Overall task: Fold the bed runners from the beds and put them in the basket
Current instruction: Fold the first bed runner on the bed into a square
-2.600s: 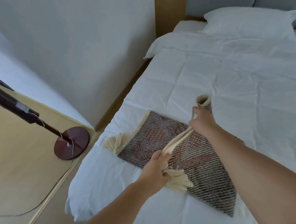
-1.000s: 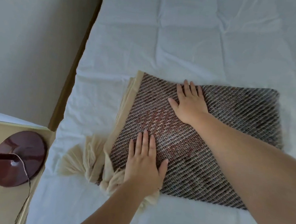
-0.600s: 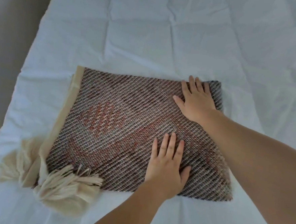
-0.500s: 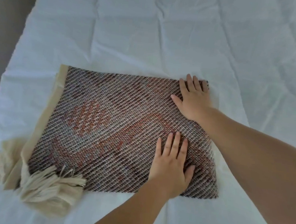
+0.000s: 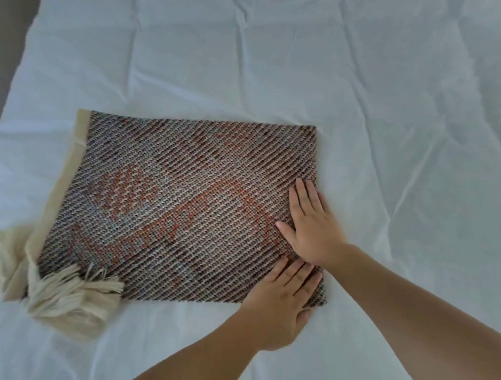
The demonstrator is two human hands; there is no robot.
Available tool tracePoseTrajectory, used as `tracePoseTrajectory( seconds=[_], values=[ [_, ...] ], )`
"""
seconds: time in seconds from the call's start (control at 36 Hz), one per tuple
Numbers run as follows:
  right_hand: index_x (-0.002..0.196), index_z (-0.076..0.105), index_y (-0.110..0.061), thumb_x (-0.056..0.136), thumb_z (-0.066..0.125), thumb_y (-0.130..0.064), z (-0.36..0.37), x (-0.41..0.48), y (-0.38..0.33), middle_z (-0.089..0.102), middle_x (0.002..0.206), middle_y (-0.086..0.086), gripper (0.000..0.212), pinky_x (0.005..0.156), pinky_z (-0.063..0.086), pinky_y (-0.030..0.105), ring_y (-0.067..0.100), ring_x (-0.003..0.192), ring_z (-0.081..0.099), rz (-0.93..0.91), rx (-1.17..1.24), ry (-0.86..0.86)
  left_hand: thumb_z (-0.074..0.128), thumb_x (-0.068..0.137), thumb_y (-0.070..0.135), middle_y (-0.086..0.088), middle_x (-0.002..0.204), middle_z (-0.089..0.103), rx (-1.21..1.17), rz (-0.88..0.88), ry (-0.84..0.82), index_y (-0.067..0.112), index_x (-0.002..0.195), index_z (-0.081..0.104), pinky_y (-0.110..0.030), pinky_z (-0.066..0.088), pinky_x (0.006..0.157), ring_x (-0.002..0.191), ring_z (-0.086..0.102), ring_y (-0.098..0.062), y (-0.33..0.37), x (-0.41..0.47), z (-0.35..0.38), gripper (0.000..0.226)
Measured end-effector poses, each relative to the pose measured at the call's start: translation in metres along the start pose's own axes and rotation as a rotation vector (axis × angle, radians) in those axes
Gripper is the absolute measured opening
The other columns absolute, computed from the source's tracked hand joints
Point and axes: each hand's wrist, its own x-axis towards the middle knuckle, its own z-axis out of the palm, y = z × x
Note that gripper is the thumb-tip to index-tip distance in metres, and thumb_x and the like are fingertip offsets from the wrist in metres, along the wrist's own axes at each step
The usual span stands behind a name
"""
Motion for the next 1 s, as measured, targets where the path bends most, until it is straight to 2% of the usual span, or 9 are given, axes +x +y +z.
tracePoseTrajectory(
  seconds=[0.08,0.14,0.28,0.33,0.39,0.47,0.64,0.81,1.0],
  values=[
    [0.152,0.007,-0.008,0.092,0.005,-0.061,-0.002,-0.012,0.004,-0.004,0.16,0.012,0.08,0.12,-0.001,0.039,0.025,0.147,-0.008,-0.063,0.12,0.024,0.023,0.098,0.039,-0.01,0.158,0.017,-0.018,0.04,0.015,0.011,0.15,0.019,-0.043,-0.001,0.119,0.146,0.011,-0.024,0.0,-0.002,-0.004,0.059],
    [0.15,0.025,-0.01,0.098,0.023,-0.048,-0.01,-0.012,0.011,0.011,0.16,0.013,0.064,0.119,0.014,0.04,0.027,0.147,0.012,-0.061,0.264,0.13,0.028,0.097,0.036,-0.007,0.155,0.029,-0.035,0.051,0.062,0.015,0.145,0.034,-0.045,0.021,0.116,0.139,0.029,-0.025,-0.002,0.004,-0.017,0.053],
    [0.143,0.036,-0.02,0.096,0.049,-0.018,-0.048,0.017,0.027,0.043,0.136,0.01,0.049,0.095,0.042,0.033,0.026,0.104,0.059,0.244,0.661,0.282,0.049,0.085,0.015,0.0,0.135,0.05,-0.008,0.059,0.019,0.015,0.13,0.049,-0.037,0.039,0.081,0.102,0.05,-0.025,0.005,0.038,-0.057,0.045],
    [0.144,0.031,-0.028,0.094,0.051,-0.019,-0.06,0.034,0.031,0.055,0.117,0.002,0.055,0.09,0.047,0.035,0.022,0.096,0.061,0.291,0.799,0.192,0.049,0.086,0.014,-0.002,0.12,0.055,0.076,0.051,-0.094,0.013,0.122,0.054,-0.033,0.04,0.065,0.096,0.057,-0.026,0.012,0.049,-0.067,0.036],
    [0.149,0.022,-0.033,0.091,0.056,-0.021,-0.065,0.045,0.035,0.054,0.131,-0.001,0.068,0.096,0.045,0.034,0.022,0.111,0.058,0.261,0.86,0.094,0.046,0.089,0.017,-0.002,0.112,0.055,0.121,0.072,-0.151,0.014,0.115,0.055,-0.029,0.032,0.056,0.093,0.059,-0.024,0.019,0.055,-0.071,0.028],
    [0.152,0.019,-0.031,0.088,0.063,-0.017,-0.068,0.053,0.039,0.037,0.151,-0.002,0.079,0.105,0.036,0.029,0.019,0.129,0.045,0.233,0.919,0.025,0.035,0.096,0.027,-0.006,0.112,0.054,0.146,0.06,-0.173,0.013,0.113,0.059,-0.032,0.034,0.063,0.09,0.056,-0.023,0.027,0.059,-0.077,0.033],
    [0.149,0.032,-0.027,0.085,0.067,-0.009,-0.08,0.054,0.04,0.04,0.147,-0.003,0.075,0.097,0.033,0.019,0.006,0.118,0.044,0.165,1.069,0.023,0.034,0.1,0.031,-0.005,0.109,0.049,0.143,0.042,-0.086,0.015,0.102,0.066,-0.031,0.034,0.058,0.058,0.026,-0.013,0.026,0.048,-0.081,0.036],
    [0.147,0.037,-0.024,0.084,0.063,-0.007,-0.099,0.056,0.016,0.043,0.144,0.0,0.07,0.092,0.035,0.019,0.007,0.115,0.046,0.169,0.981,0.117,0.052,0.087,0.006,-0.01,0.114,0.038,-0.179,-0.225,0.05,0.007,0.094,0.057,-0.036,0.038,0.057,0.064,0.039,-0.023,0.016,0.019,-0.078,0.009],
    [0.144,0.04,-0.028,0.078,0.061,-0.012,-0.133,0.054,-0.027,0.047,0.144,0.002,0.071,0.103,0.042,0.035,0.02,0.117,0.054,0.207,0.814,0.161,0.047,0.085,0.004,-0.002,0.128,0.022,-0.518,-0.389,0.159,0.019,0.103,0.038,-0.035,0.039,0.062,0.067,0.046,-0.026,0.013,-0.041,-0.096,0.026]
  ],
)
